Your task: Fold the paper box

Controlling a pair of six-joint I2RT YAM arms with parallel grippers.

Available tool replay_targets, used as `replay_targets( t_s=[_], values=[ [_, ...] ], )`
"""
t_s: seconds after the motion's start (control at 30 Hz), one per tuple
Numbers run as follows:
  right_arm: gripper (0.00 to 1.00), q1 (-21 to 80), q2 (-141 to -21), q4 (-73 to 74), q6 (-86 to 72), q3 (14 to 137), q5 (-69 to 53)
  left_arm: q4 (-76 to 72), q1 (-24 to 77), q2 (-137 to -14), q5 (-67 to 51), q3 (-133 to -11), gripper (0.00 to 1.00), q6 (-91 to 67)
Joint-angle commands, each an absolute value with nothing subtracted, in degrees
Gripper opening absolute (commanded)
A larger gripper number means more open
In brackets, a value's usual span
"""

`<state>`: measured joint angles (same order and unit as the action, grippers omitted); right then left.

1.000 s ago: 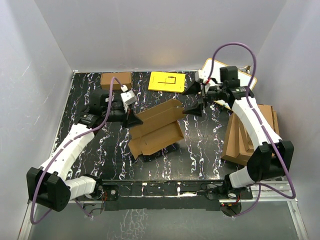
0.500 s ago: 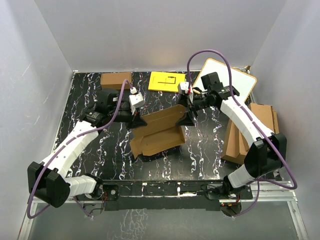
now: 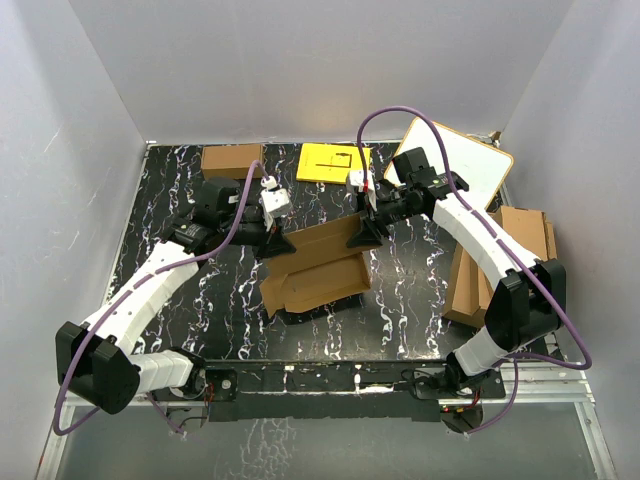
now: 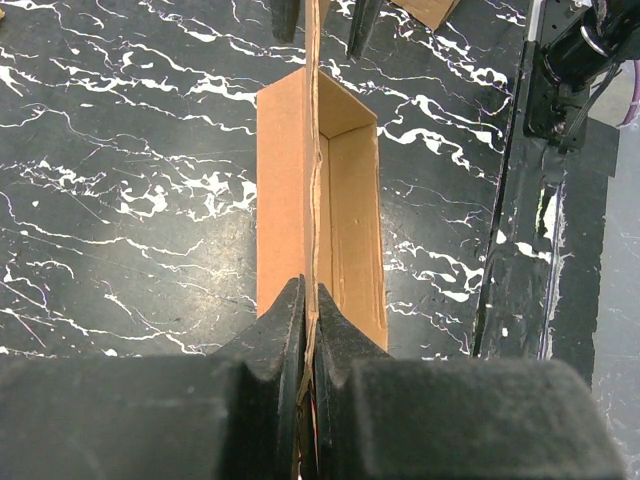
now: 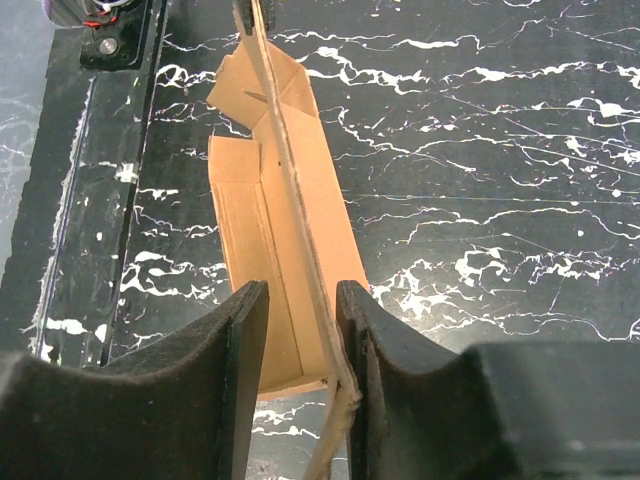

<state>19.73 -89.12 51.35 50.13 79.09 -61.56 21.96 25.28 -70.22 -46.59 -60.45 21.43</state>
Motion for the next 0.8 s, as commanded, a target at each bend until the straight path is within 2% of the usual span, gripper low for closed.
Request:
replay_targets(
  t_s=[0.0, 0.3, 0.53, 0.57, 0.67, 0.77],
  values=[
    [0.34, 20.3, -88.6, 51.7, 51.4, 81.7, -61.8, 23.0, 25.6, -70.6, -47.6, -63.1, 0.00, 22.7],
    [0.08, 20.5, -88.7, 53.8, 53.4, 82.7, -61.9, 23.6, 25.7, -70.8, -47.1, -63.5, 0.00, 23.3],
    [0.08, 20.5, -88.7, 55.9, 54.5, 83.1, -62.4, 22.5, 25.7, -70.0, -44.6, -62.8, 0.00, 21.8],
    [0.08, 20.4, -88.4, 55.8, 54.6, 82.8, -62.6, 21.6, 25.7, -69.6, -43.3, -62.3, 0.03, 20.6],
    [0.08, 19.8, -86.8, 54.9, 54.8, 81.0, -63.4, 16.6, 25.7, -66.8, -40.1, -59.2, 0.27, 14.0],
    [0.08, 18.2, -84.5, 52.9, 55.0, 77.7, -64.5, 9.5, 25.6, -60.3, -37.0, -53.2, 0.43, 6.4]
  ],
)
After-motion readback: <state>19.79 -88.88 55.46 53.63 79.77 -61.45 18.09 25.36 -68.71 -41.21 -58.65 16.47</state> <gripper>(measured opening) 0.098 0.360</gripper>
